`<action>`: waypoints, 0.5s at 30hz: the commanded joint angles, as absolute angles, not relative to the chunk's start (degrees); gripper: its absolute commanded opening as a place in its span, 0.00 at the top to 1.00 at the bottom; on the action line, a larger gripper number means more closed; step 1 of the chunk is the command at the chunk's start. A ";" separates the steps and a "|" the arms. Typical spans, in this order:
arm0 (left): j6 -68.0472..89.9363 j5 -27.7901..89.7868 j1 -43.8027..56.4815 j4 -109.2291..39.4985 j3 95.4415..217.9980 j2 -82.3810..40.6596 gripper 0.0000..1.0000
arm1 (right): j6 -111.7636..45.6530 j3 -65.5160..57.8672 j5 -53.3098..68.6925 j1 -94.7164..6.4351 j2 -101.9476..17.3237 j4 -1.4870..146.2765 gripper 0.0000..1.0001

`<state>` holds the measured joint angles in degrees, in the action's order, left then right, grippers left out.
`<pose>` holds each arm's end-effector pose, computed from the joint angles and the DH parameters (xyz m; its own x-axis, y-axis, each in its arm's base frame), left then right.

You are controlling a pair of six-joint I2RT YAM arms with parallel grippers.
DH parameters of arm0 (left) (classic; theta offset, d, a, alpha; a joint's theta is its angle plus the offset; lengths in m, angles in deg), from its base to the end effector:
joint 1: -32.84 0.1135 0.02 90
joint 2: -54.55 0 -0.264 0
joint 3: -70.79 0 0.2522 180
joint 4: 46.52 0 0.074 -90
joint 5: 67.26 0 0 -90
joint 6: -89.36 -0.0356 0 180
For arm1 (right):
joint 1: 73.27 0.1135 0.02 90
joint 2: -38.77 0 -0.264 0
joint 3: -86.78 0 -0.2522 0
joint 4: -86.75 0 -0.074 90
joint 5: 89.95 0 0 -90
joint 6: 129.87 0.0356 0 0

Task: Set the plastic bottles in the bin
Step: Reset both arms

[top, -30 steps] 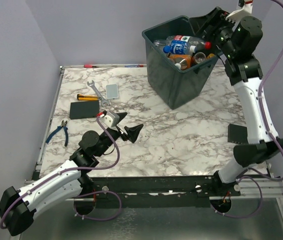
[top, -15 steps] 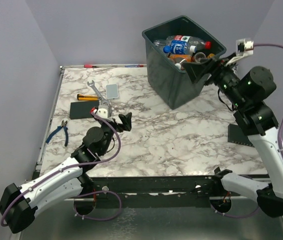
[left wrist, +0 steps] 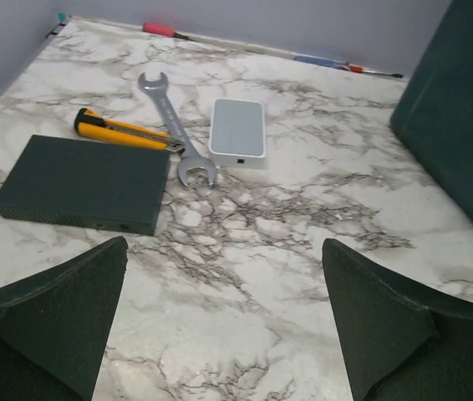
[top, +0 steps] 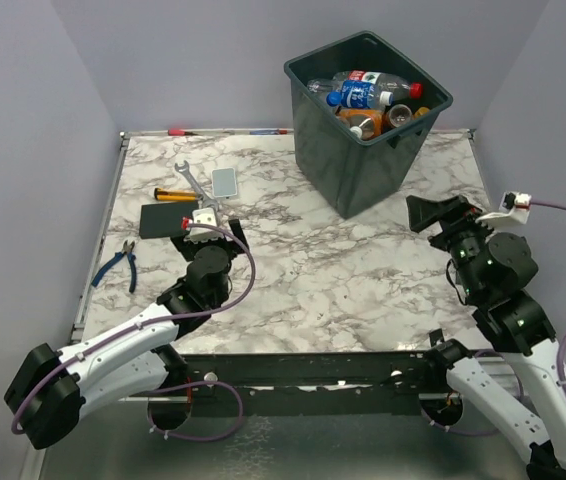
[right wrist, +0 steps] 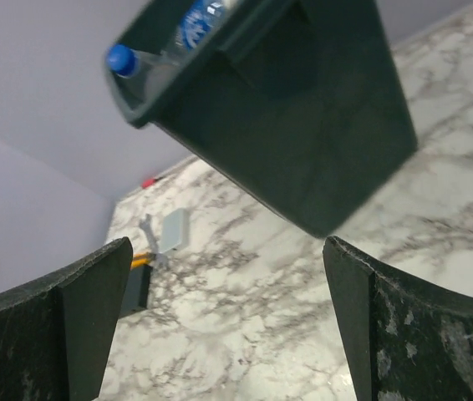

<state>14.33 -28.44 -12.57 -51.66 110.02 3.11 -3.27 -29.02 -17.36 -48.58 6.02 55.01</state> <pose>0.1584 -0.1212 0.2547 -0.0586 -0.1712 -0.9835 -0.1154 0.9797 -0.1637 0.1145 0.0409 0.3874 -0.0792 0.5897 -0.8037 -0.0990 0.7976 0.5950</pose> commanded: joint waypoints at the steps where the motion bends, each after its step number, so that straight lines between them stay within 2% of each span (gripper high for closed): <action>1: 9.92 -37.37 -12.77 -51.78 110.57 0.14 0.01 | 0.84 -32.71 -28.01 -48.50 3.20 47.24 0.00; 4: 9.99 -41.30 -12.74 -51.49 109.69 -1.92 0.01 | 5.73 -34.55 -30.40 -48.48 -0.53 43.42 0.00; 6: 11.23 -42.14 -12.69 -51.48 108.34 -2.16 0.01 | 4.70 -37.12 -27.10 -48.43 -1.03 46.66 0.00; 10: 12.28 -40.99 -12.47 -53.05 105.63 -2.37 0.01 | 3.99 -44.35 -20.35 -48.56 2.58 55.78 0.00; 15: 14.59 -38.33 -9.00 -53.25 104.85 -5.01 0.01 | 4.63 -51.18 -21.05 -48.50 7.01 61.04 0.00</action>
